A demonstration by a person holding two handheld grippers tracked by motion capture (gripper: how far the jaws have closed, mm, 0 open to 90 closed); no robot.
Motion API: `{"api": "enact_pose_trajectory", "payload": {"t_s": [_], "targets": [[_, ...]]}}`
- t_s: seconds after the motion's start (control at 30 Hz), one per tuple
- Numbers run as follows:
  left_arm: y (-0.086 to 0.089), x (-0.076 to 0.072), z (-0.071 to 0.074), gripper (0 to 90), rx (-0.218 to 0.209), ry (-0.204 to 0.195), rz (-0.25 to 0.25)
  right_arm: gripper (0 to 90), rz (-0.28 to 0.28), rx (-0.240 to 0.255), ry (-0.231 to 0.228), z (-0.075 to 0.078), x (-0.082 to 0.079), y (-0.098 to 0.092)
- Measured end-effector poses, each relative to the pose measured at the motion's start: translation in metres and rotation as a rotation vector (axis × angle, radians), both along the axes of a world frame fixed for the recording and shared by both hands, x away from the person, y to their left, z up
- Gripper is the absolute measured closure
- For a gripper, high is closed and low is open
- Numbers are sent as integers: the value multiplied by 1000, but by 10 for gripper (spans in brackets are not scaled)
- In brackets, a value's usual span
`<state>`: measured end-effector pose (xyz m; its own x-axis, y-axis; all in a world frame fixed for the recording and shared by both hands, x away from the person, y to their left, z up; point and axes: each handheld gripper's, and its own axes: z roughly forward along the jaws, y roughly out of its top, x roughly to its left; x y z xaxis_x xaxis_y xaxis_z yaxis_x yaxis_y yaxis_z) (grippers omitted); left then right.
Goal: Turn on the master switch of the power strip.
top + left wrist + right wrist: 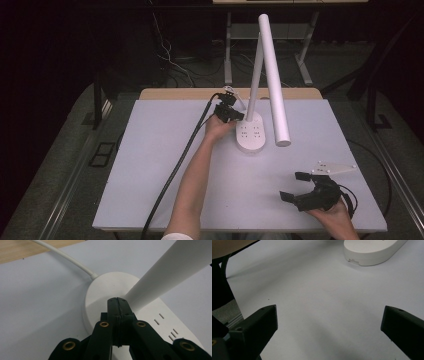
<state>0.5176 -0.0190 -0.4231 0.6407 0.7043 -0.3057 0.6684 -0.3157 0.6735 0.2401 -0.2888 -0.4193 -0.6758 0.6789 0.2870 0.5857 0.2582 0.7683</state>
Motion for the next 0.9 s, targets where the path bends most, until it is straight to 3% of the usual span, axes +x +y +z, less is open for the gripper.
{"api": "enact_pose_trajectory", "payload": {"t_s": [0.07, 0.1, 0.17, 0.2, 0.33, 0.47, 0.57, 0.73, 0.9], "targets": [[1, -1, -1, 900, 8, -8, -17, 4, 1, 1, -2, 0, 0, 0], [0, -2, -1, 900, -7, -2, 0, 4, 1, 0, -1, 0, 0, 0], [4, -1, -2, 900, 19, -14, -37, 4, 2, -1, -1, 0, 0, 1], [3, -2, -2, 900, 8, -11, -24, 4, 2, -2, -2, 0, 0, 1], [0, -3, -1, 900, 33, -14, -20, 4, 4, -4, -2, 0, -1, 1], [-1, -2, -2, 900, 9, 4, -2, 4, 5, -2, -5, 1, -1, 1], [-2, -3, -2, 900, 34, 5, 3, 4, 3, 3, -7, 1, -2, 0], [-1, -3, -3, 900, -5, 22, 34, 4, 6, 3, -11, 1, -2, 1], [0, -2, -3, 900, -5, 27, 29, 4, 3, 3, -3, 0, -1, 0]]}}
